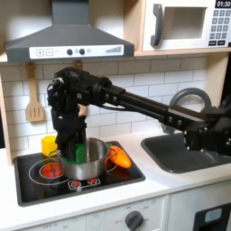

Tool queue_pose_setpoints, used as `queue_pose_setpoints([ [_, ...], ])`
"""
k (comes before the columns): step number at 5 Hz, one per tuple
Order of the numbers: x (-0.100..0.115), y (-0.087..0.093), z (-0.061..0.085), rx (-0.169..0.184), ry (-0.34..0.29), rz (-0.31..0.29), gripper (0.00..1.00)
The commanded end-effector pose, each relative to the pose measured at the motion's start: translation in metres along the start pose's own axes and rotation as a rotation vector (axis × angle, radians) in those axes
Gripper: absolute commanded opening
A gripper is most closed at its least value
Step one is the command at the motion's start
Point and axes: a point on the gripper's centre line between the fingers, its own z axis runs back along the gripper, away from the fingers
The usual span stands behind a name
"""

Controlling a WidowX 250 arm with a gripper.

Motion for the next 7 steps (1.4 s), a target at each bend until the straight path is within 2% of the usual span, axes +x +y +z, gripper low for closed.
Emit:
queue_pose_setpoints([
  [1, 0.0, -0.022, -0.005, 0.0, 0.018, -0.076, 0.0],
  [2, -0.002, -0.038, 0.002, -0.016, 0.008, -0.106, 0.0],
  [4, 0.012, -0.052, -0.01, 0.015, 0.015, -0.099, 0.0],
  [5, 0.013, -0.057, -0.017, 0.051, 0.015, -0.131, 0.0],
  [7, 0.011, -0.053, -0.029, 0.074, 0.054, -0.142, 0.0],
])
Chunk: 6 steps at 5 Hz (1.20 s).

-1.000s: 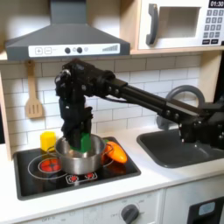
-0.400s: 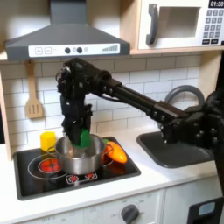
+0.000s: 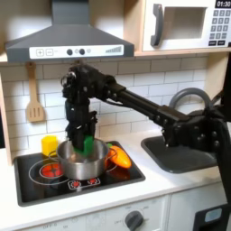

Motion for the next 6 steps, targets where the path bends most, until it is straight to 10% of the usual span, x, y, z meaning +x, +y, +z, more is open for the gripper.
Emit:
queue_pose_setpoints([
  [1, -0.005, 0.005, -0.005, 0.018, 0.011, -0.017, 0.0],
  [4, -0.003, 0.006, -0.014, 0.025, 0.021, -0.028, 0.0],
  [5, -0.004, 0.007, -0.018, 0.025, 0.03, -0.031, 1.0],
  [6, -0.005, 0.007, -0.019, 0.029, 0.031, -0.034, 1.0],
])
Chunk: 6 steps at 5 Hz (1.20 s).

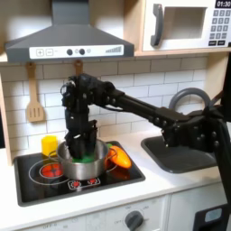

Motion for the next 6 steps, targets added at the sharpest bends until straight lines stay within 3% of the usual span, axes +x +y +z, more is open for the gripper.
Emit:
queue_pose_setpoints([
  [1, -0.001, 0.001, -0.002, -0.001, 0.001, -0.002, 1.0],
  [4, 0.0, -0.007, 0.028, -0.071, -0.011, -0.024, 1.0],
  [5, -0.001, 0.002, 0.033, -0.077, -0.016, -0.008, 1.0],
  [6, 0.002, 0.002, 0.026, -0.065, -0.016, -0.004, 1.0],
])
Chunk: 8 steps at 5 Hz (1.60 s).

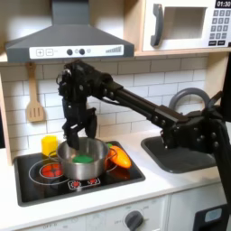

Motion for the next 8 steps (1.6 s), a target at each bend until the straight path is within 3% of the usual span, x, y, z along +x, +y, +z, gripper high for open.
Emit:
queue_pose_setpoints([
  [1, 0.002, 0.0, -0.002, 0.005, -0.01, 0.002, 1.0],
  [2, 0.001, 0.002, -0.005, 0.013, -0.017, -0.003, 1.0],
  [4, 0.001, 0.008, -0.026, 0.038, 0.009, -0.003, 1.0],
  [8, 0.011, 0.019, -0.033, 0.078, -0.025, 0.026, 1.0],
])
